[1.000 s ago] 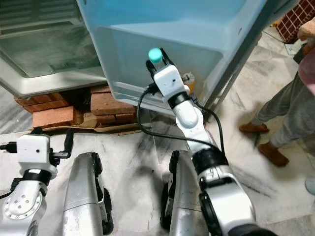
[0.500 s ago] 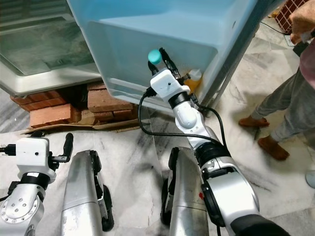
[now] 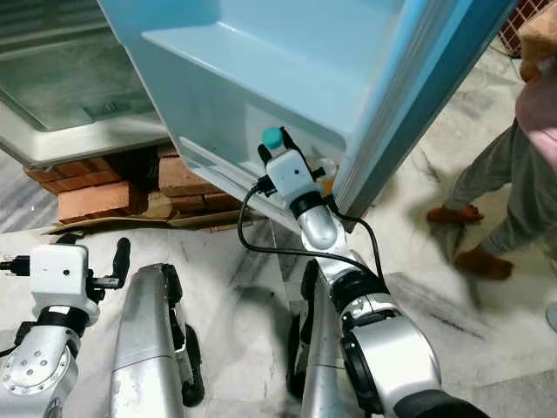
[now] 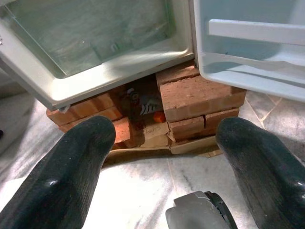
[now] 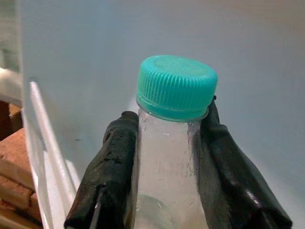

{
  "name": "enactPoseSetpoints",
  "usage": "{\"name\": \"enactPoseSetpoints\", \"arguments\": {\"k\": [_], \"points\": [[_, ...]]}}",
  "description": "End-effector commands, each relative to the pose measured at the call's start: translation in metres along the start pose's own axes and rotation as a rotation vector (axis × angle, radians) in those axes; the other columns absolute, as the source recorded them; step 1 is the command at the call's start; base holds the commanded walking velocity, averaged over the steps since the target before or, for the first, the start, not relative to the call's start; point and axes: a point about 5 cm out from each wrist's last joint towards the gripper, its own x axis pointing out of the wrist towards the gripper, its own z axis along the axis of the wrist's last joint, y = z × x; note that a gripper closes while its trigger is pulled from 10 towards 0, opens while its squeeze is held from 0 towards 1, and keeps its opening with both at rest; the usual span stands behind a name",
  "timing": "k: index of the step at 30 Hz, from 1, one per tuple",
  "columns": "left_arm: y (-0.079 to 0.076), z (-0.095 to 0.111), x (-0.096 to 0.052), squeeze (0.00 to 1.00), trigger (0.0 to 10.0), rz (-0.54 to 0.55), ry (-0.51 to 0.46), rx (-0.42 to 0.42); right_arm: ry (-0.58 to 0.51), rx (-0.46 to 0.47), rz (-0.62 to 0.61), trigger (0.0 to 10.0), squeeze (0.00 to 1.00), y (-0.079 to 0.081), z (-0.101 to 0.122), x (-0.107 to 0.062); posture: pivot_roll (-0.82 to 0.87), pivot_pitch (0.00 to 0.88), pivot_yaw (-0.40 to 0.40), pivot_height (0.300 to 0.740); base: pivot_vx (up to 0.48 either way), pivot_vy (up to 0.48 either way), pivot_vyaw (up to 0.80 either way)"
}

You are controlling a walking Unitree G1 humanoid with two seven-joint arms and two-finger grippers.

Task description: Restocking fridge

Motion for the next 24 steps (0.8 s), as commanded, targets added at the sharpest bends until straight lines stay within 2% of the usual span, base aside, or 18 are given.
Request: {"name": "enactPoseSetpoints", "arguments": {"k": [1, 5, 6, 7, 9, 10, 16, 24], "points": [[0.001, -0.002, -0.003, 0.00, 10.0, -0.012, 0.019, 0.010, 0.093, 0.012, -0.022, 10.0, 0.00, -0.004, -0.018, -0.011, 0.20, 0.357, 0.001, 0.510, 0.000, 0.000, 0.00], [0.000, -0.003, -0.002, 0.00, 10.0, -0.014, 0.021, 0.008, 0.130, 0.045, -0.031, 10.0, 0.00, -0.005, -0.023, -0.014, 0.20, 0.355, 0.001, 0.510, 0.000, 0.000, 0.00], [0.000, -0.003, -0.002, 0.00, 10.0, -0.016, 0.022, 0.007, 0.158, 0.080, -0.037, 10.0, 0.00, -0.005, -0.027, -0.016, 0.20, 0.351, 0.001, 0.510, 0.000, 0.000, 0.00], [-0.001, -0.003, -0.001, 0.00, 10.0, -0.016, 0.023, 0.006, 0.168, 0.083, -0.040, 10.0, 0.67, -0.005, -0.029, -0.016, 0.20, 0.350, 0.000, 0.510, 0.000, 0.000, 0.00], [-0.001, -0.003, -0.001, 0.00, 10.0, -0.017, 0.024, 0.006, 0.174, 0.083, -0.042, 10.0, 0.67, -0.006, -0.030, -0.017, 0.20, 0.350, 0.000, 0.510, 0.000, 0.000, 0.00], [-0.001, -0.004, -0.001, 0.00, 10.0, -0.017, 0.025, 0.005, 0.178, 0.084, -0.045, 10.0, 1.00, -0.006, -0.030, -0.017, 0.20, 0.348, 0.000, 0.510, 0.000, 0.000, 0.00], [-0.003, -0.006, 0.003, 0.00, 10.0, -0.024, 0.031, 0.001, 0.185, 0.096, -0.059, 10.0, 1.00, -0.011, -0.029, -0.014, 0.19, 0.336, 0.000, 0.510, 0.000, 0.000, 0.00], [-0.005, -0.009, 0.013, 0.00, 10.0, -0.022, 0.033, 0.001, 0.120, 0.133, -0.047, 10.0, 1.00, -0.020, -0.013, 0.000, 0.17, 0.288, -0.010, 0.510, 0.000, 0.000, 0.00]]}}
